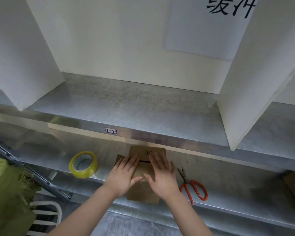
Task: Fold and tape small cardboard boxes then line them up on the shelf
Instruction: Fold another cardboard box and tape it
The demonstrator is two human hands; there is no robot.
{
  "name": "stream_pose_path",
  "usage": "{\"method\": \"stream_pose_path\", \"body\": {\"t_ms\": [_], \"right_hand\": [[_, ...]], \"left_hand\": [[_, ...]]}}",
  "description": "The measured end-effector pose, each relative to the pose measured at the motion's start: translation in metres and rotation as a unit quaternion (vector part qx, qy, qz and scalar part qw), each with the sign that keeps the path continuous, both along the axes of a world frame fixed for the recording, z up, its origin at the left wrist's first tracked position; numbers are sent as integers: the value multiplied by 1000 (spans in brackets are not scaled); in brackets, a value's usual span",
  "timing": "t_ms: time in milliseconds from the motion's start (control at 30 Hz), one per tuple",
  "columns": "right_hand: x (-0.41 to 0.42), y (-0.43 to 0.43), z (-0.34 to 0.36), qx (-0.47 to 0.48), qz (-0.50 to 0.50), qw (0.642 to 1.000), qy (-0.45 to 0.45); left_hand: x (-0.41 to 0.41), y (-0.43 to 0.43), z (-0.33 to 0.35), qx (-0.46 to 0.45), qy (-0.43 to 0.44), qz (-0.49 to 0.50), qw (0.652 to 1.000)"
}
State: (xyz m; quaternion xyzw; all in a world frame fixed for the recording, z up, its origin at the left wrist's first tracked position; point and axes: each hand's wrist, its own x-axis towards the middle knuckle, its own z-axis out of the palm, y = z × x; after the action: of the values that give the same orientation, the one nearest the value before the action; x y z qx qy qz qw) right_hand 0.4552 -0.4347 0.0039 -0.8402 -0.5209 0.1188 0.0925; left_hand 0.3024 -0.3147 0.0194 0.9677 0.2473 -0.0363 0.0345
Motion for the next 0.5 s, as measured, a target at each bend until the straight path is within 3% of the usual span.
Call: {"method": "stream_pose_path", "body": {"t_ms": [33, 167, 367, 500], "right_hand": [[-1, 1, -3, -7, 5, 1000, 10], [2, -2, -12, 12, -2, 999, 49], [1, -1, -10, -4, -3, 998, 63], [-6, 6, -5, -19, -28, 996, 77]], "left_hand": [[-1, -3, 0, 16, -21, 9, 1000], [-2, -1, -11, -59, -17, 41, 997], [-60, 15, -9, -54, -69, 90, 992], [-110, 55, -26, -30, 27, 199, 979]]}}
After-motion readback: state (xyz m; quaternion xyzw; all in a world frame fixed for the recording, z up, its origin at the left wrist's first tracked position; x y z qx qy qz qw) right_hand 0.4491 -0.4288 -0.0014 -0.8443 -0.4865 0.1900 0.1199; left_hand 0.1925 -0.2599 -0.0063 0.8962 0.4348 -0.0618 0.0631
